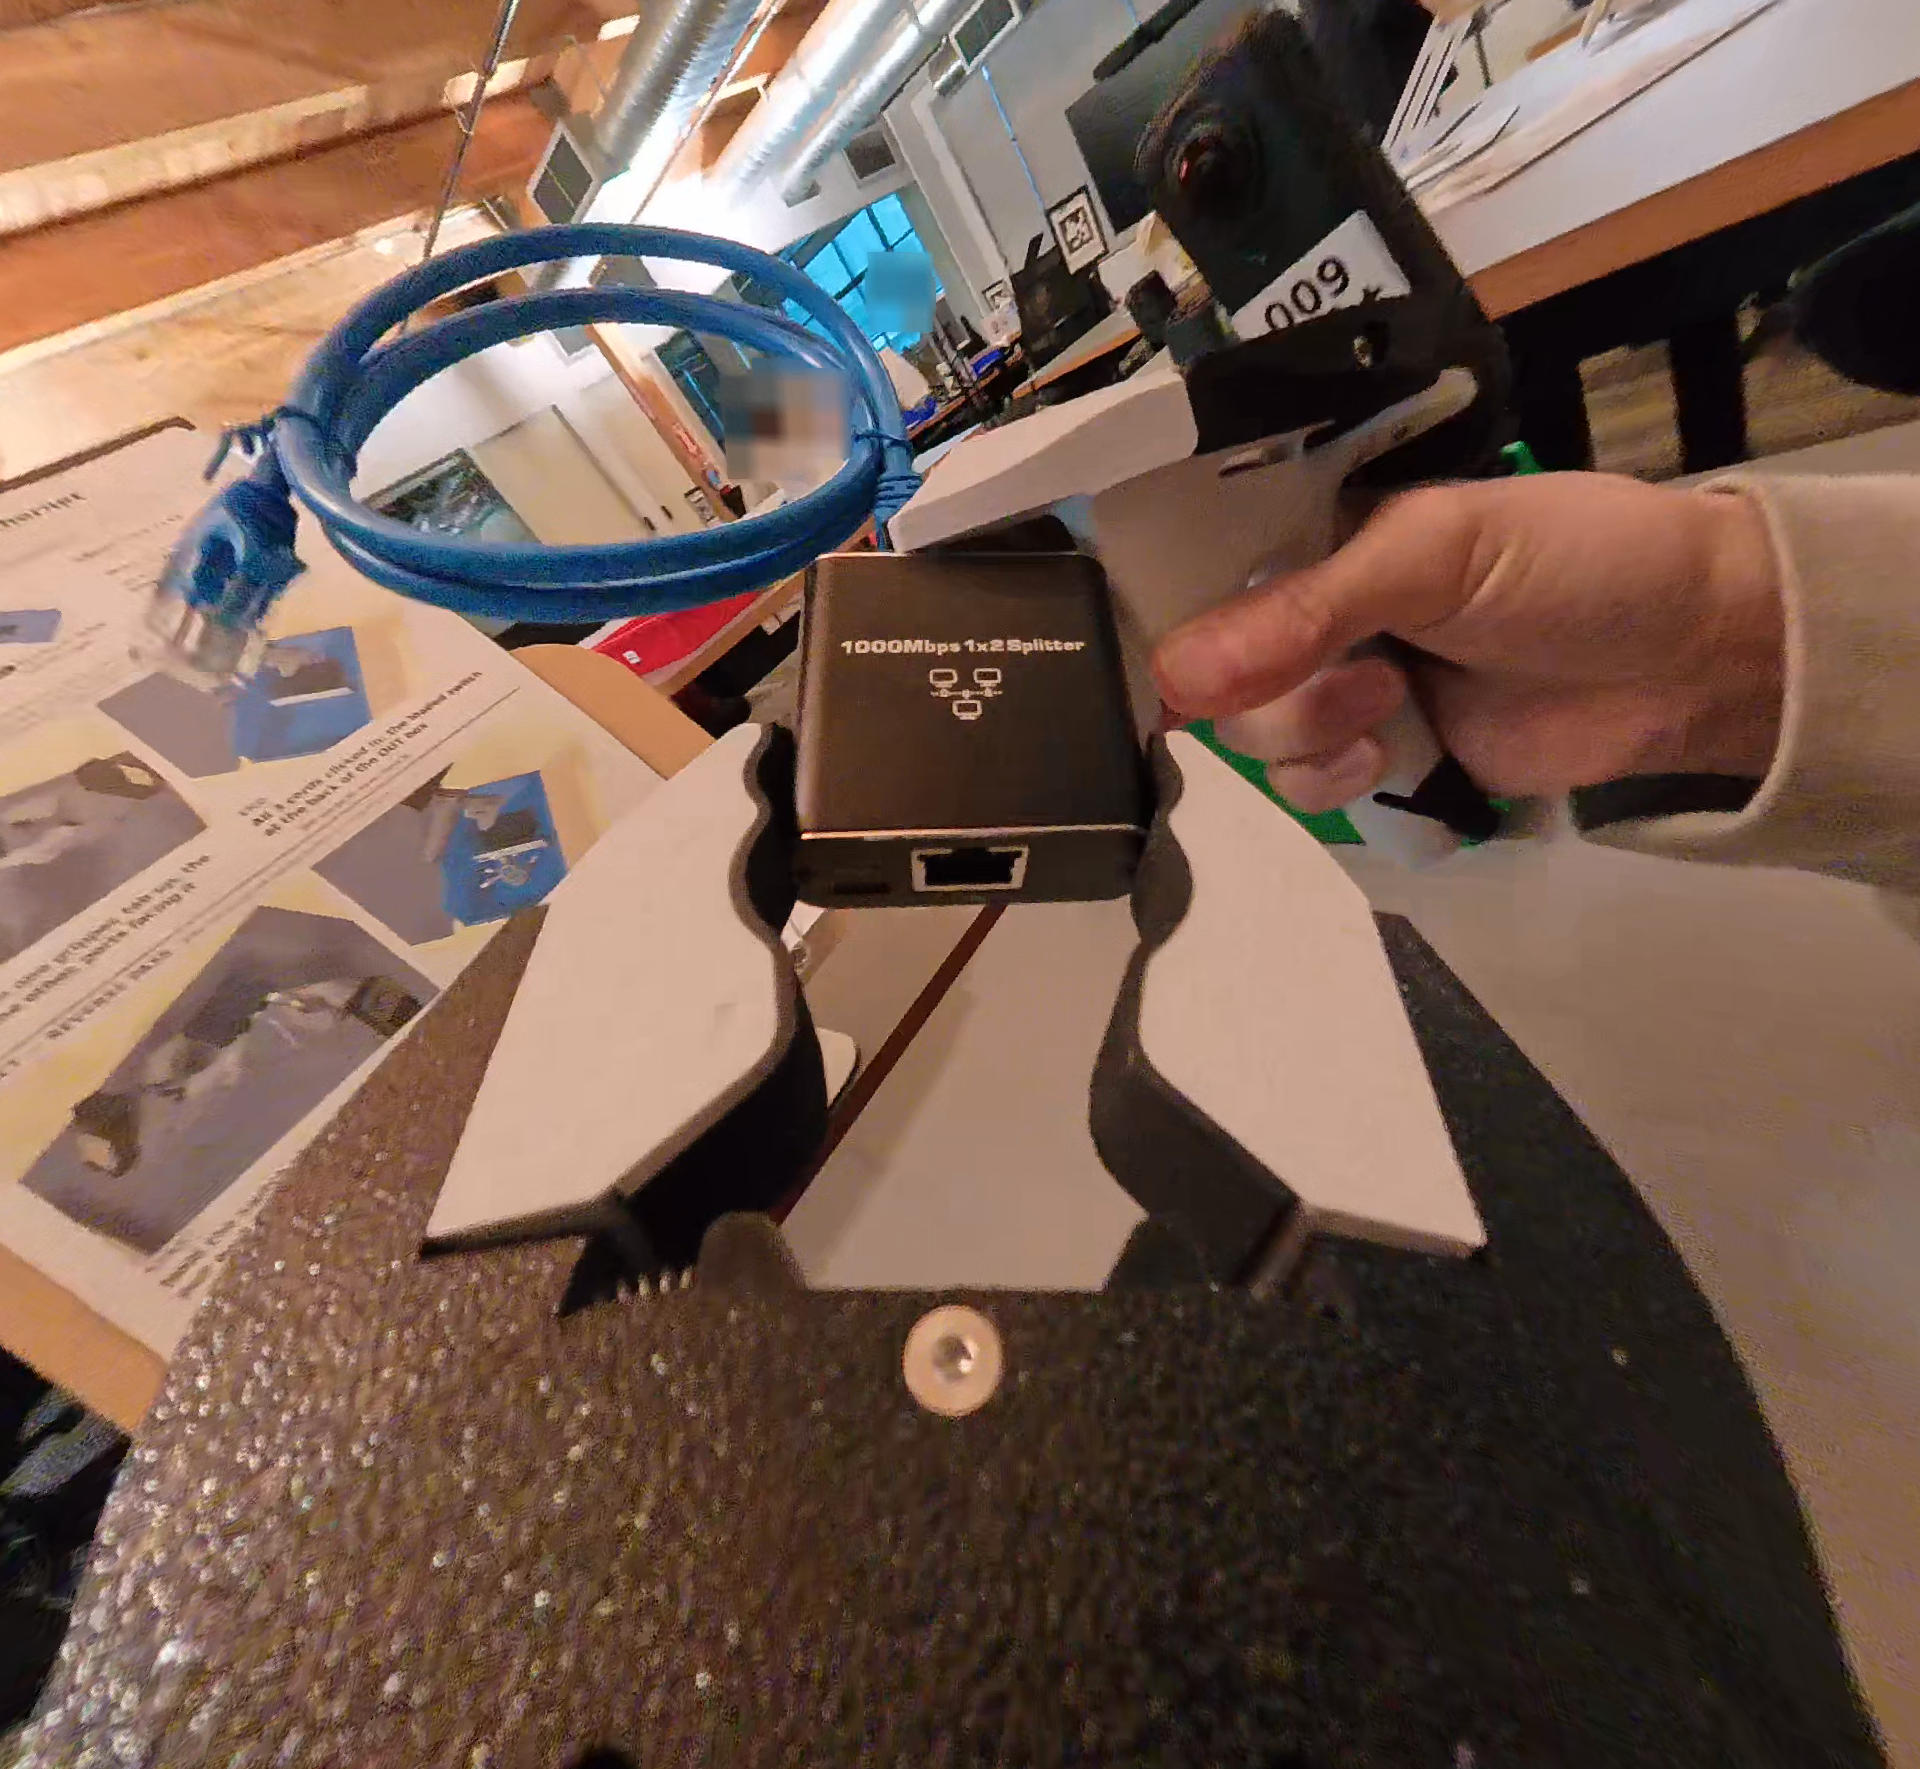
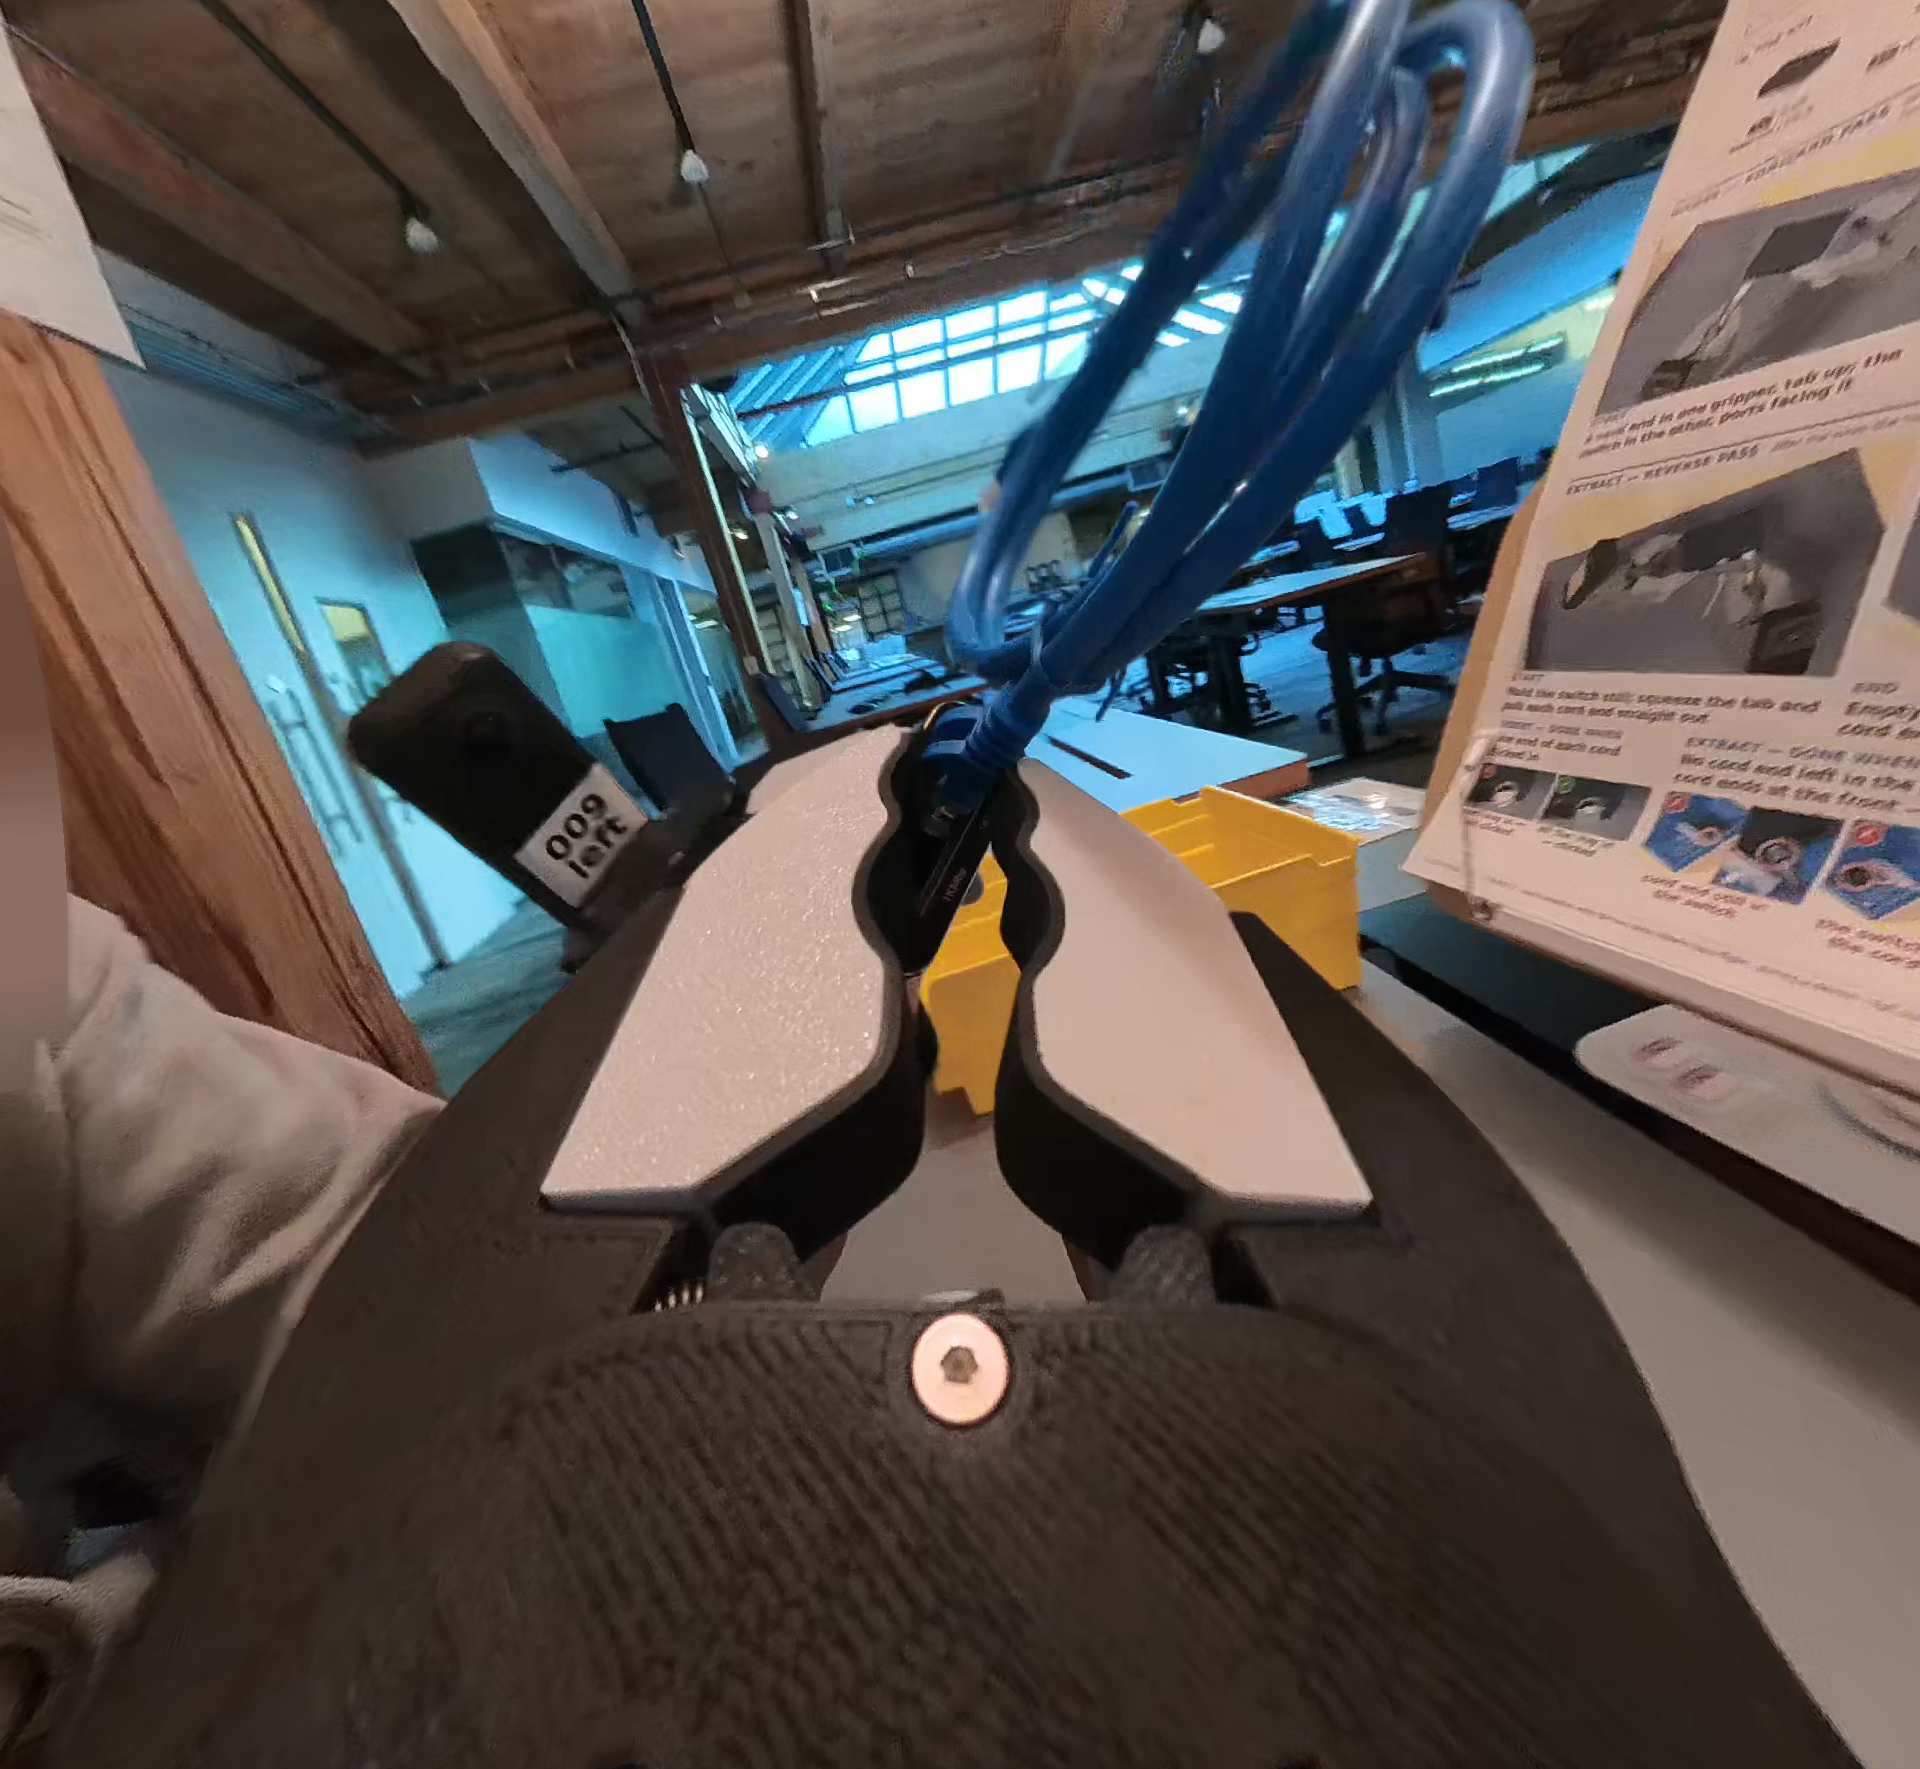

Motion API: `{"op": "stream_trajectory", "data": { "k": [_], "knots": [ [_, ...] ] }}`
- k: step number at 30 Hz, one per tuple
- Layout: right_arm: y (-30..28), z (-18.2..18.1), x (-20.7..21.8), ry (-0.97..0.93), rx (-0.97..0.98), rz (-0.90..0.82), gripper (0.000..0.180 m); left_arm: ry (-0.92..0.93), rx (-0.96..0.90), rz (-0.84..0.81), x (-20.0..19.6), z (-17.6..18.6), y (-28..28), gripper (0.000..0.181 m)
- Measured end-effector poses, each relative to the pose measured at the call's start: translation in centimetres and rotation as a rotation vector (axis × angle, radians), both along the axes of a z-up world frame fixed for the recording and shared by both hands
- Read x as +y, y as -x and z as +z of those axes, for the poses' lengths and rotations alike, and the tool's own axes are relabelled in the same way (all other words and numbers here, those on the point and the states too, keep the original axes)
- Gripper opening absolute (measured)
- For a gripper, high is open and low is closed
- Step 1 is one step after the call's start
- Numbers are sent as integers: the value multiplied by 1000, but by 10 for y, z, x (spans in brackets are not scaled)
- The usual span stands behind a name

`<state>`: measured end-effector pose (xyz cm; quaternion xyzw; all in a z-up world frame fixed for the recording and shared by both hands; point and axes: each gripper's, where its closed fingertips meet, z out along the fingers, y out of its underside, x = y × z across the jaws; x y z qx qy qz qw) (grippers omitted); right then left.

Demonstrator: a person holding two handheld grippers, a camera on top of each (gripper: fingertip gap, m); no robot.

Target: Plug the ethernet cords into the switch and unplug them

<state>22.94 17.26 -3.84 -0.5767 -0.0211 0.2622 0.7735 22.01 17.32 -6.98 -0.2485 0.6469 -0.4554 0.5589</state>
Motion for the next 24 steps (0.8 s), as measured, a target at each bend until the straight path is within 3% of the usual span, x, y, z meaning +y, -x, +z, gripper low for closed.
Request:
{"op": "stream_trajectory", "data": {
  "k": [3, 8, 13, 21, 24],
  "knots": [
    [1, 1, -1, -1, -31, -18, 15, -29, -5, 18, 0, 0, -1, 63],
    [5, 2, 0, -34, 77, 75, 14, -262, -76, 156, 9, 0, 0, 63],
    [-1, -3, -2, 25, -51, -26, 14, 104, 47, -65, -3, -3, -1, 63],
    [4, -4, 1, 25, -2, 36, 14, -221, -30, 121, 10, -5, -1, 63],
    [3, -4, 0, 43, -83, -20, 14, 9, 30, -35, 2, -3, 2, 63]
  ]
}}
